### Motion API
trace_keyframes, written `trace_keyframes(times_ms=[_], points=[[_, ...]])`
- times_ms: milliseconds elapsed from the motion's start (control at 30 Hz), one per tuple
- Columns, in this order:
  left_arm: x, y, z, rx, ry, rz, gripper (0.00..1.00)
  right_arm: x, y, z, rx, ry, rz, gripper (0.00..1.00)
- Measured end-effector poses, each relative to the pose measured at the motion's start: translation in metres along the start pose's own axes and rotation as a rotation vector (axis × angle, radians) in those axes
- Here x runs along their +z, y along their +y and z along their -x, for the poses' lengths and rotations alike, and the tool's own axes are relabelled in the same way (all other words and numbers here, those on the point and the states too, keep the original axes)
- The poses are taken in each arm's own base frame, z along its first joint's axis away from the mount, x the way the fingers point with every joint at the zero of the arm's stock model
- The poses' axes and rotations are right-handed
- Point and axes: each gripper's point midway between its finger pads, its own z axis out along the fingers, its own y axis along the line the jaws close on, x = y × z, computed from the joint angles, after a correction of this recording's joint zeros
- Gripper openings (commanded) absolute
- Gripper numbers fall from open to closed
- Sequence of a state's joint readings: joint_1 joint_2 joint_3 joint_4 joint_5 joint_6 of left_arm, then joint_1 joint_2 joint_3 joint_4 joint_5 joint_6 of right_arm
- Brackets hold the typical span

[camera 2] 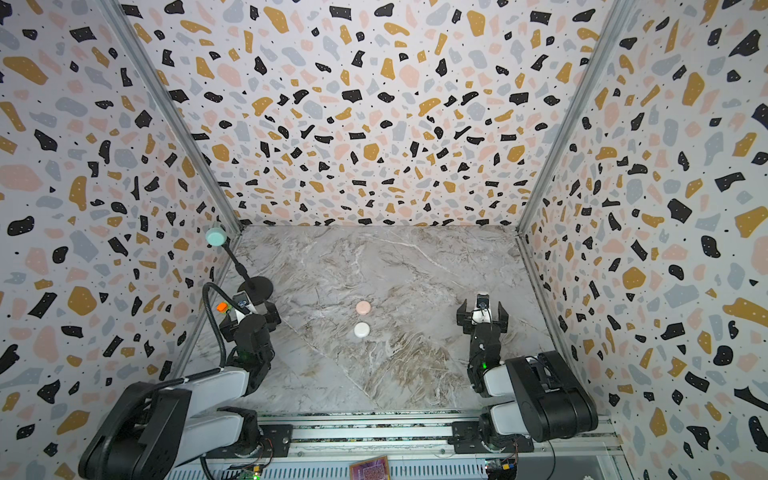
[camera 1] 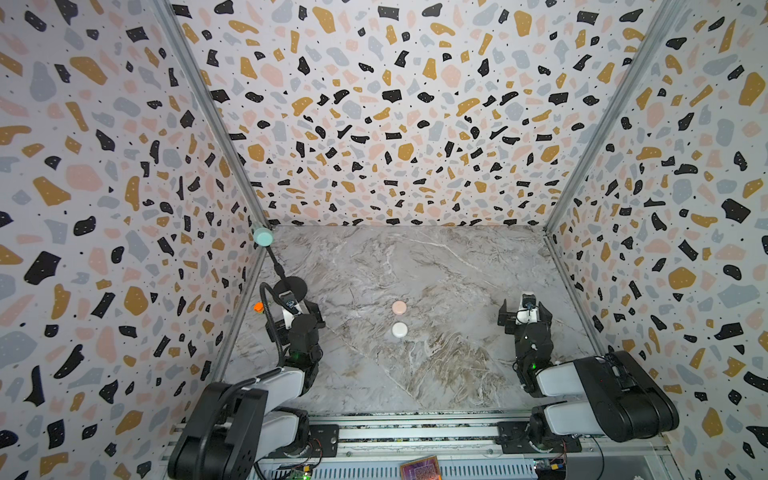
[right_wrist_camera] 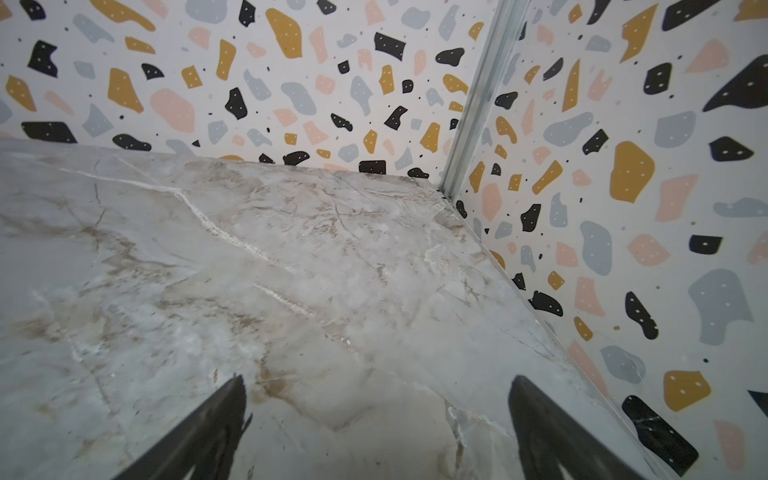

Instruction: Insert the wireless bluetooth earbuds into the charging case

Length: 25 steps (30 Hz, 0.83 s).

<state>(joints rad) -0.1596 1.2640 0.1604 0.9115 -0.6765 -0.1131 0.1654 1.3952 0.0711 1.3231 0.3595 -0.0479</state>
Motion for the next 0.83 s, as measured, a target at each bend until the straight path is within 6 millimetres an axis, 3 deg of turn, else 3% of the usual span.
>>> trace_keyframes(times_ms=[167, 267, 367, 833], points=[[0.008, -0.020, -0.010, 0.027, 0.002, -0.093, 1.00, 0.007, 0.004, -0.001, 0.031, -0.017, 0.043, 0.99], [0.009, -0.025, -0.007, 0.024, -0.013, -0.127, 1.00, 0.020, 0.006, -0.002, 0.048, 0.014, 0.064, 0.99], [0.009, -0.028, -0.001, 0.015, -0.032, -0.142, 1.00, 0.026, 0.005, 0.007, 0.065, -0.007, 0.073, 0.99], [0.008, -0.030, 0.009, -0.007, -0.068, -0.157, 1.00, 0.032, 0.017, -0.003, 0.053, 0.052, 0.126, 0.99]])
